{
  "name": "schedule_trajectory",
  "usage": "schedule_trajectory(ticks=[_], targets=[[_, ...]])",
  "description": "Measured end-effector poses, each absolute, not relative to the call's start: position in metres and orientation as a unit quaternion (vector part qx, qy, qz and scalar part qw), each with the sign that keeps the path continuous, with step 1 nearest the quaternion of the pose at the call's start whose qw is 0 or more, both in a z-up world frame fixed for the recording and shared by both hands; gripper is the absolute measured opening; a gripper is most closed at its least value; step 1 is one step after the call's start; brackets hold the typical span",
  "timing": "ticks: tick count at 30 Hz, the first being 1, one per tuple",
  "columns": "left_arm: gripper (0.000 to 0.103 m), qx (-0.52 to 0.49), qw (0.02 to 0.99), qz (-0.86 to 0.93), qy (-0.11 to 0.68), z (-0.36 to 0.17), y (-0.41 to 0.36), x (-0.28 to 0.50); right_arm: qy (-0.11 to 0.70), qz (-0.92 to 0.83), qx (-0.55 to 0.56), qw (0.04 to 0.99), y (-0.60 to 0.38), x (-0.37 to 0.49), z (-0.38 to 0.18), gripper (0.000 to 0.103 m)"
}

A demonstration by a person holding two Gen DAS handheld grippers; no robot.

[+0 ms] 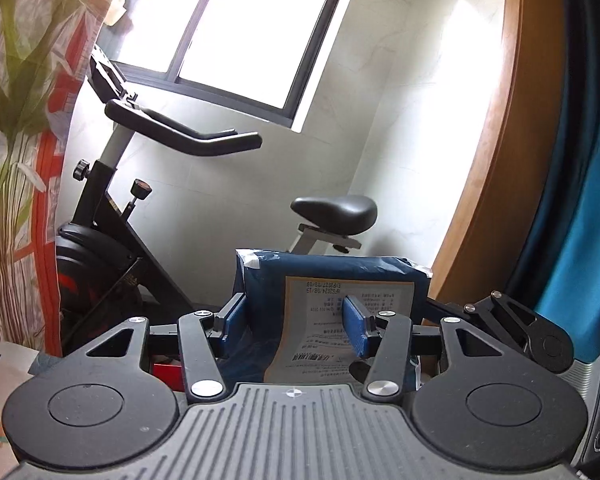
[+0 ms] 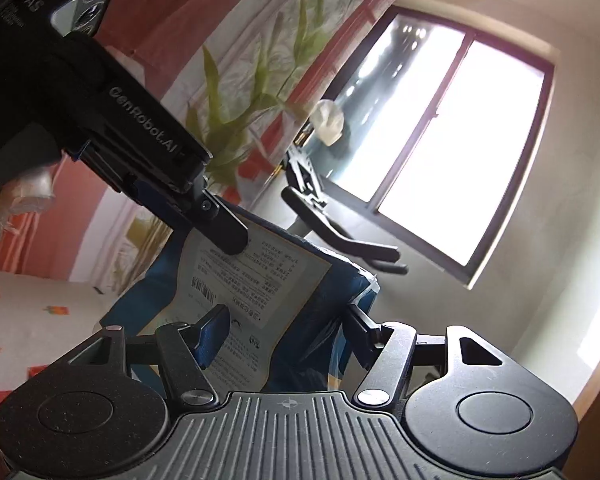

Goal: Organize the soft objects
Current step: 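Lift the blue package with both grippers up over the red box, then lower the blue package into the red box and open both grippers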

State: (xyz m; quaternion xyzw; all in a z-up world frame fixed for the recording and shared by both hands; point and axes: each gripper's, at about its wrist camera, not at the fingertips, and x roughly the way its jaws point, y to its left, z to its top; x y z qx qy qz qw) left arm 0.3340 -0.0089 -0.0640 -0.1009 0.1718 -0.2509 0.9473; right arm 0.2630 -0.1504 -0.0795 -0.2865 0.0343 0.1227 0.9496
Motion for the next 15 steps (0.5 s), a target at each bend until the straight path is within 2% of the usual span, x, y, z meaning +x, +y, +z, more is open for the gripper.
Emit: schedule_trajectory(ticks=[3,9,15], targets=[[0.054,-0.094,0.943,-0.246,0.202,-0.088,-0.011,0.346,0.045,0.122,-0.297,0.946,-0.151,0.272,-0.097,0.059],[0.054,-0.102,0.924,-0.234,0.283,-0.146,-0.014,0.358,0.12,0.141,-0.285,0.94,-0.15,0.286,-0.145,0.059],[0.054,-0.076,0.917,-0.218,0.324,-0.169,-0.018,0.367,0.195,0.153,-0.251,0.936,-0.149,0.295,-0.181,0.059]])
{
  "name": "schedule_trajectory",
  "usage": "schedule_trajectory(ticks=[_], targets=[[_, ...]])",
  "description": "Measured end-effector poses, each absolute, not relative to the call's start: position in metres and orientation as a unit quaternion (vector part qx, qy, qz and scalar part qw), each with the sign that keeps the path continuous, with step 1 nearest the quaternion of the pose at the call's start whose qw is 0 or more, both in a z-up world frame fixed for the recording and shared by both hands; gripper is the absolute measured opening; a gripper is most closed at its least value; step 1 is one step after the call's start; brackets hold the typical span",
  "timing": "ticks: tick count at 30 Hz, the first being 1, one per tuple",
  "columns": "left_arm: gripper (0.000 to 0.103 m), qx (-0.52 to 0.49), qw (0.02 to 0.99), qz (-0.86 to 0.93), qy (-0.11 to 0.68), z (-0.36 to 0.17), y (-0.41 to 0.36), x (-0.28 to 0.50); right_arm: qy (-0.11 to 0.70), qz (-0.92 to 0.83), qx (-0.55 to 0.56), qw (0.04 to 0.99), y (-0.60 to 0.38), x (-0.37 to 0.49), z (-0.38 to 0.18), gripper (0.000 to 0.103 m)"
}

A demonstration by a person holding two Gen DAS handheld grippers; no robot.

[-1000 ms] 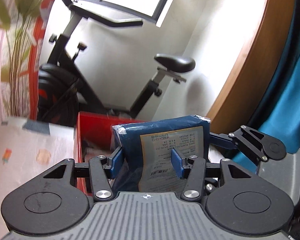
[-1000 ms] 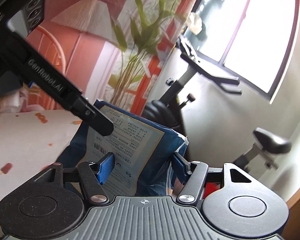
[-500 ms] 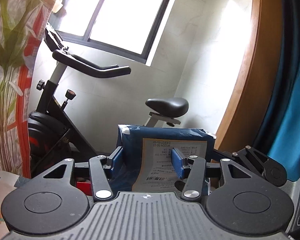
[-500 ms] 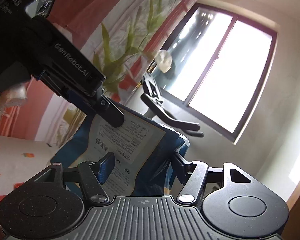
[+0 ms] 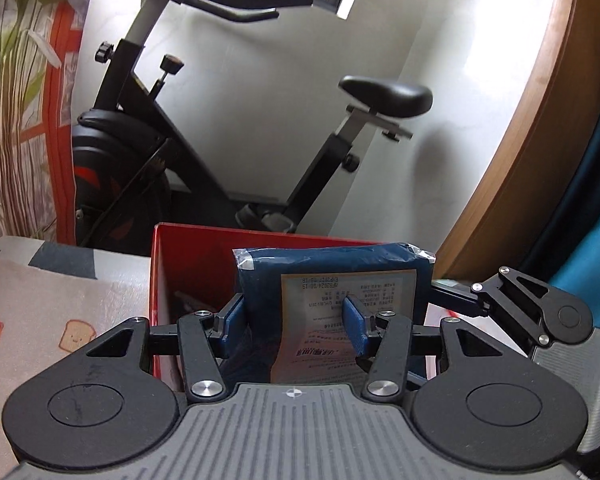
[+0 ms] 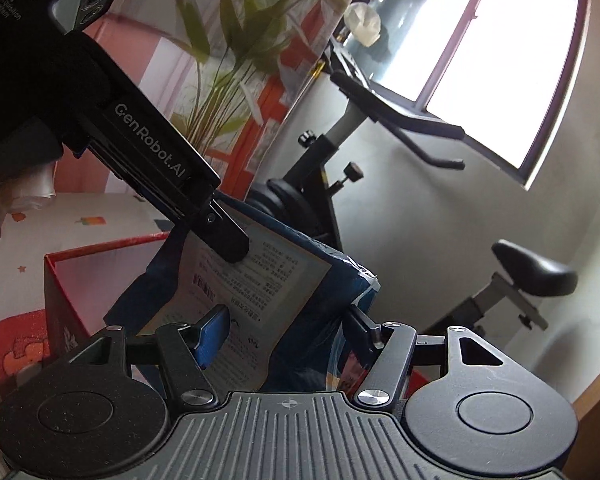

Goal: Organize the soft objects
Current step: 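Lower the blue package into the red box and open both grippers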

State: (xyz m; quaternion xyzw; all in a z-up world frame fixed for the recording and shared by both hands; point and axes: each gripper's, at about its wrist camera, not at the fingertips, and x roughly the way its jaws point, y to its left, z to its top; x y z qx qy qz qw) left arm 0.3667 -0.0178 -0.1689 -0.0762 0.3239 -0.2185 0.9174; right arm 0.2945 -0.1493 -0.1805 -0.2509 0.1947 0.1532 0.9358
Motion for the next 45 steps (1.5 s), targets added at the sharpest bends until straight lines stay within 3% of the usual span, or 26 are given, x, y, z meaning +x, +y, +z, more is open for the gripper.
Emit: schedule_trajectory(ticks=[14,22,32,35,40,45], targets=[[0.053,-0.027,0.905,-0.197,0.375,-0.18,-0.023,0.389,0.331,0.165,-0.107,0.923,-0.168,0.338,-0.208,0.055],[0.053,-0.015,0.909,-0.183,0.374,-0.18,-0.023,0.391,0.368,0.15,-0.015,0.917,-0.186,0.359,-0.211,0.046],[0.054,0.003,0.921,-0.168,0.352,-0.168,-0.02,0.383,0.369,0.113,-0.017,0.922,-0.194,0.358,-0.211,0.047],[0.056,0.01,0.924,-0.165,0.344,-0.162,-0.02,0.376,0.361,0.103,-0.016,0.927,-0.199,0.353,-0.204,0.053],[0.075,0.02,0.931,-0.158,0.33,-0.153,-0.02,0.359,0.345,0.086,-0.011,0.934,-0.207,0.338,-0.192,0.079],[0.095,0.024,0.934,-0.154,0.322,-0.147,-0.019,0.34,0.332,0.077,-0.009,0.94,-0.212,0.32,-0.181,0.094]])
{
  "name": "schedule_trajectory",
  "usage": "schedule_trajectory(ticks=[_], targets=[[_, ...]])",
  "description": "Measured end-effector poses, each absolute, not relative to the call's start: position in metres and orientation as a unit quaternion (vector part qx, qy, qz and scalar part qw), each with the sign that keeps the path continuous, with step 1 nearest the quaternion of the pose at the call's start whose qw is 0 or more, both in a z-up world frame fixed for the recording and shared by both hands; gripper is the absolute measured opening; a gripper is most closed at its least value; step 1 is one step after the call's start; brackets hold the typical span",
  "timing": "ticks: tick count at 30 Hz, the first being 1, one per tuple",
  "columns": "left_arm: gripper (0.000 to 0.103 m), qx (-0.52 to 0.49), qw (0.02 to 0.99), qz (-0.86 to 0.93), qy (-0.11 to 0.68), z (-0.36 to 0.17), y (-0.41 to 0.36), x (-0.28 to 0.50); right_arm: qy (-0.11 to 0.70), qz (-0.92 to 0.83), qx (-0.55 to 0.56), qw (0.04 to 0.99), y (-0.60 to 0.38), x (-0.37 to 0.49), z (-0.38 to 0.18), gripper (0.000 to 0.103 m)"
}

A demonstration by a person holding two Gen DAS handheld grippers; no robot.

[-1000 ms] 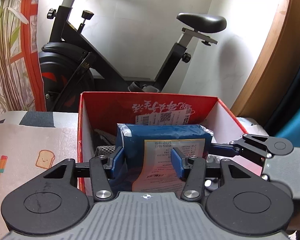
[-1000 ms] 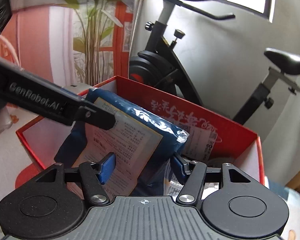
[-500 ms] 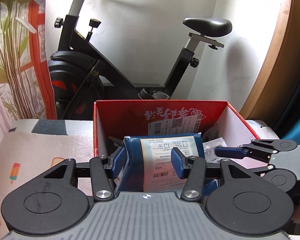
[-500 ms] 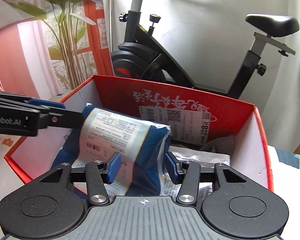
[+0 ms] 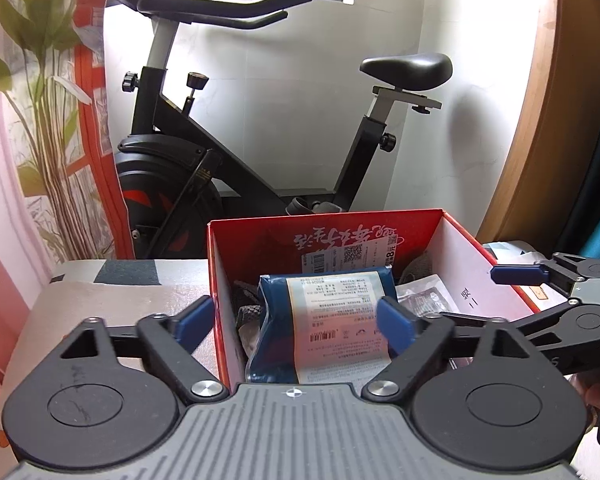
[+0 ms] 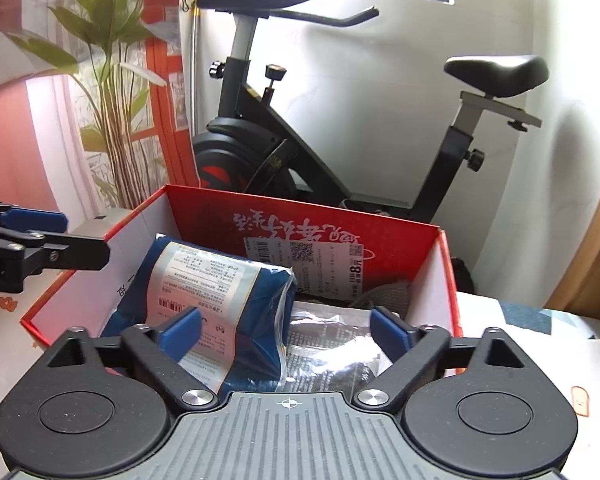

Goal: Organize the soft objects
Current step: 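Lower the blue package into the red box and open both grippers, then withdraw both tools up and away from the red box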

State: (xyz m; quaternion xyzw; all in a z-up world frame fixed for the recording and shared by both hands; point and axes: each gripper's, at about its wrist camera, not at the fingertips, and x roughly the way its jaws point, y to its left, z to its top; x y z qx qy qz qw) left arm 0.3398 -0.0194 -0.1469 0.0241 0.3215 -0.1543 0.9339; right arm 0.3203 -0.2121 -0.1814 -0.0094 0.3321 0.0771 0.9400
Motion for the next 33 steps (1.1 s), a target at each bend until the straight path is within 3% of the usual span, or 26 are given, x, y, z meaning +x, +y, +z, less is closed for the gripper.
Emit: schedule_trajectory(ticks=[3,33], targets=[[0.1,0.021,0.934,-0.15,0.323,-0.146,-0.018,0.33,0.329,0.076,-0.008,0.941,-0.213,0.309,-0.178,0.102],[0.103,-0.01,0.933,-0.109,0.342,-0.17,0.009,0.225,0.314,0.048,-0.002,0.948,-0.208,0.196,-0.186,0.103]])
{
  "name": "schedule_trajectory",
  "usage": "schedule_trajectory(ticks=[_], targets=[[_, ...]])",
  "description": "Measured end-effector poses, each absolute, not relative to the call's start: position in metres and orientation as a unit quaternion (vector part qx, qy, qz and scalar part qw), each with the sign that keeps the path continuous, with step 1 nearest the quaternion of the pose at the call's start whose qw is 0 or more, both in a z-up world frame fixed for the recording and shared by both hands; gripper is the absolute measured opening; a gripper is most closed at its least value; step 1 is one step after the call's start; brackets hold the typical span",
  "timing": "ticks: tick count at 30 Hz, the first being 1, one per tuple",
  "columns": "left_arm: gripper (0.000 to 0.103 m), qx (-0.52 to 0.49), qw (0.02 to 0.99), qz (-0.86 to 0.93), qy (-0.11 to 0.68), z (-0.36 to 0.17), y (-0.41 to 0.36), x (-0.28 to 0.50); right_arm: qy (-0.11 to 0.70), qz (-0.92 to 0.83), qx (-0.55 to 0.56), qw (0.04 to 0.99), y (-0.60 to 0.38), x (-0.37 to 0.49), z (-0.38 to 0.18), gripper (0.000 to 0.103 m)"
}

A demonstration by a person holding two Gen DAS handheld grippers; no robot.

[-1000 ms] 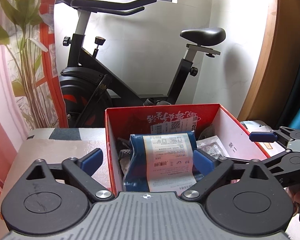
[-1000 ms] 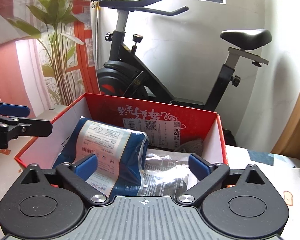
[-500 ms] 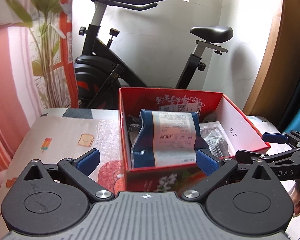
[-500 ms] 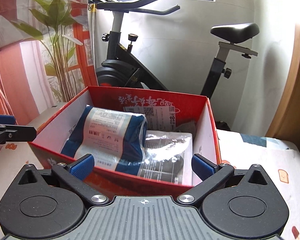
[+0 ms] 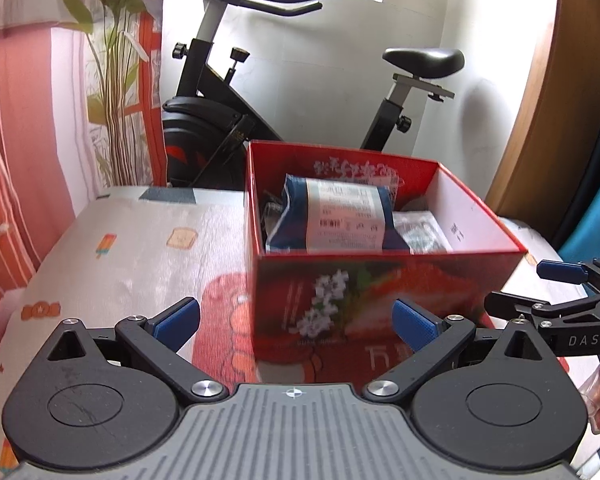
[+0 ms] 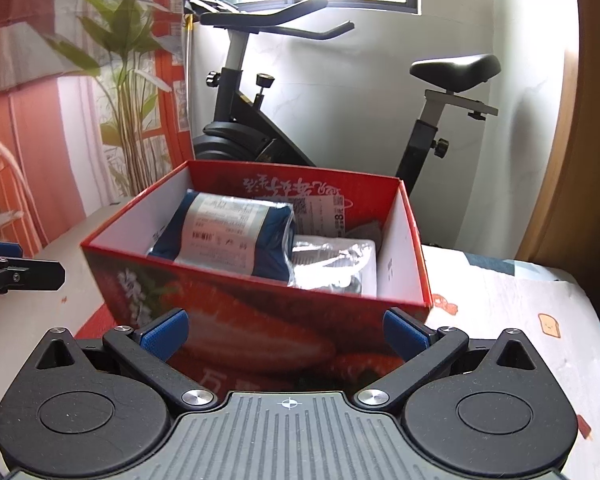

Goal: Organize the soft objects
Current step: 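Withdraw both tools up and away from the red box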

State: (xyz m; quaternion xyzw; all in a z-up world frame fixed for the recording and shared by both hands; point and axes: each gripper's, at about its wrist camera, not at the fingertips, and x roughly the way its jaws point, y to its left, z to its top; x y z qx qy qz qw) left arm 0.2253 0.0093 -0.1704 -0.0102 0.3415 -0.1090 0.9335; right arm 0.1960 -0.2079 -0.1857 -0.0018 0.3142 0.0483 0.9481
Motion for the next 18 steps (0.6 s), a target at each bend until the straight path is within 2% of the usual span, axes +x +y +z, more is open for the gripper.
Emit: schedule_trajectory(ticks=[18], targets=[[0.103,-0.062,0.923,-0.097,0.368,-0.205,0.029,0.168,0.335,0.027,0.028,0.941,-0.203,0.14,-0.227,0.103]])
